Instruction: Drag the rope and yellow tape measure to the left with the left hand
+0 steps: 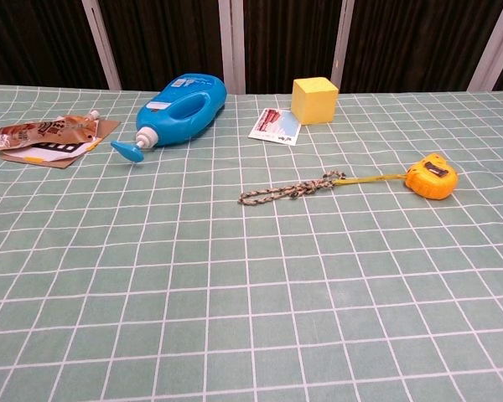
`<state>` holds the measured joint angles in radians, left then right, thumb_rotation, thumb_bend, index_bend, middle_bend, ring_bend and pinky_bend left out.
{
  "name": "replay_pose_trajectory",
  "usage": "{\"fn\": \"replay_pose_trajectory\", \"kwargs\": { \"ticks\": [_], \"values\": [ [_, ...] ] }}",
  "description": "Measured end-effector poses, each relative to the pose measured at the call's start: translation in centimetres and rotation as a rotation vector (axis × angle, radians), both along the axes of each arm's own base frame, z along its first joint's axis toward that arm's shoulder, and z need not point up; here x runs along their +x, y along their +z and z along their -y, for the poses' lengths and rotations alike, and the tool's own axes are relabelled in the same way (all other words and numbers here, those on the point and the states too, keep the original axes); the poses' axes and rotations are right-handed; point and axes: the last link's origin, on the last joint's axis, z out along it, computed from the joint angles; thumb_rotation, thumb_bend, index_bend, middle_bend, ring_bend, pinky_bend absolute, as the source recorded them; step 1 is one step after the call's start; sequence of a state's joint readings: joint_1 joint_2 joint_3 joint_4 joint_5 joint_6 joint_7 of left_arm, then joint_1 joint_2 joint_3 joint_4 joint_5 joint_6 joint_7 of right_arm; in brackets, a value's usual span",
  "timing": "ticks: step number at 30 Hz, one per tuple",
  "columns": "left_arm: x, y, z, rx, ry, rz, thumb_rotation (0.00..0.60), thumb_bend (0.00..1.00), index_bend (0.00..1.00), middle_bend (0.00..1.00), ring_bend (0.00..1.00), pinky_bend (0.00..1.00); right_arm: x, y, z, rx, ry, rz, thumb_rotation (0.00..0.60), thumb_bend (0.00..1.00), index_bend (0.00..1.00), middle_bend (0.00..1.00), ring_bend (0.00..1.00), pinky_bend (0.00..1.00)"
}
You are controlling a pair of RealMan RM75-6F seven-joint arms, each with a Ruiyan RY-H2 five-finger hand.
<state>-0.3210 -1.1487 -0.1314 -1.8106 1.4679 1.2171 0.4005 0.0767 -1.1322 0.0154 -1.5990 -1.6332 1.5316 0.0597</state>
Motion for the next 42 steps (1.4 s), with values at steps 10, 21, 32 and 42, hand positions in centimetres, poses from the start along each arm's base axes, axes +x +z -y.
{"fn": "replay_pose_trajectory", "kwargs": {
  "ticks": [10, 21, 32, 42],
  "values": [
    [7.8, -4.5, -7.4, -0.081, -0.094, -0.062, 0.600, 0.27, 0.42, 0.07, 0.00, 0.00, -0.1, 0.0, 0.1, 0.002, -0.002, 0.006, 0.600, 0.22, 0.00, 0.00, 0.00, 0.00],
    [13.5, -11.9, -10.1, -0.147, -0.114, -0.079, 0.600, 0.32, 0.45, 0.08, 0.00, 0.00, -0.2, 0.1, 0.2, 0.008, -0.010, 0.020, 0.600, 0.22, 0.00, 0.00, 0.00, 0.00],
    [16.6, -16.3, -11.4, -0.161, -0.109, -0.088, 0.600, 0.35, 0.48, 0.09, 0.00, 0.00, -0.2, 0.1, 0.3, 0.004, 0.006, 0.017, 0.600, 0.22, 0.00, 0.00, 0.00, 0.00],
    [17.8, -19.6, -11.9, -0.170, -0.085, -0.097, 0.600, 0.36, 0.51, 0.11, 0.00, 0.00, -0.2, 0.1, 0.4, 0.005, 0.001, 0.023, 0.600, 0.22, 0.00, 0.00, 0.00, 0.00]
  ]
}}
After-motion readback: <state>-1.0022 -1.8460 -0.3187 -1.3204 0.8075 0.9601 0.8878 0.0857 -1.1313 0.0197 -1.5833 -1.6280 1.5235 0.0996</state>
